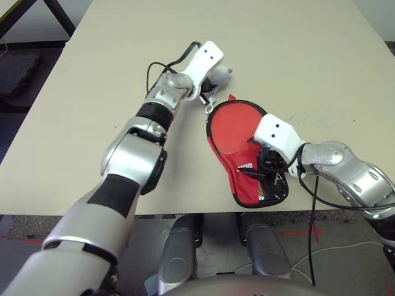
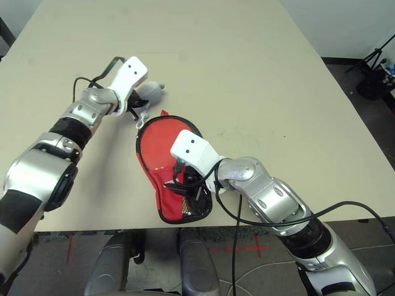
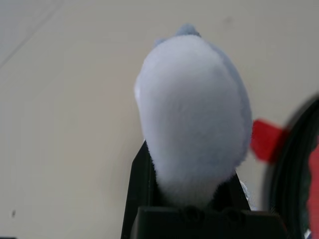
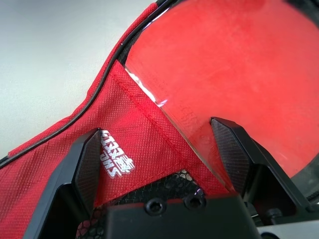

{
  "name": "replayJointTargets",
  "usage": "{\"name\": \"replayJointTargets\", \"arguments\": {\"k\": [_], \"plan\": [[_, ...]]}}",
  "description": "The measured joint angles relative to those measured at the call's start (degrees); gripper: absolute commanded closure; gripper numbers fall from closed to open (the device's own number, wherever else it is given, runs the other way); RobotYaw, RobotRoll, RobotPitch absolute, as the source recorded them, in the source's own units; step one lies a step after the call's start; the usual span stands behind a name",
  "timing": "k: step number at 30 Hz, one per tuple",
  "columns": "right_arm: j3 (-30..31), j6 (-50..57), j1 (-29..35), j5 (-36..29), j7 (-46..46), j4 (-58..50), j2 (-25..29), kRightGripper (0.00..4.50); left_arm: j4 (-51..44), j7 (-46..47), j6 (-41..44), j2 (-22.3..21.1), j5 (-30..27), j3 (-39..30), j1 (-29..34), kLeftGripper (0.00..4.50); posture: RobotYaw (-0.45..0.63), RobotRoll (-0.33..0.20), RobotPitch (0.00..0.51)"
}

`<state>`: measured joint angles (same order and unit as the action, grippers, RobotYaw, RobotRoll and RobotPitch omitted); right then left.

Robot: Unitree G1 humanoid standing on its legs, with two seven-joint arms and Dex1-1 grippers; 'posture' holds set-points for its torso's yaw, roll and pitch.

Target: Store the ping-pong paddle in its case and zip it.

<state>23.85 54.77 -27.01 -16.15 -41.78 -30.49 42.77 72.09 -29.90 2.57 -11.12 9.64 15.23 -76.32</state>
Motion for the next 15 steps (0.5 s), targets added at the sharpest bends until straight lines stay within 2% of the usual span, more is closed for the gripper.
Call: {"name": "replayJointTargets", "arguments": {"k": [8, 15], "plan": [[0.24, 0.08, 0.09, 1.53, -0.22, -0.06, -1.25, 0.00, 4.67, 8.85, -1.92, 4.61, 4.00, -0.78, -3.88, 3.87, -0.12, 0.000, 0.284], [1.36, 0.07, -0.76, 3.07, -0.62, 0.47, -2.65, 0.00, 5.05, 10.68, -4.03, 8.95, 6.52, -0.83, -6.85, 3.87, -0.16, 0.000, 0.283]]}}
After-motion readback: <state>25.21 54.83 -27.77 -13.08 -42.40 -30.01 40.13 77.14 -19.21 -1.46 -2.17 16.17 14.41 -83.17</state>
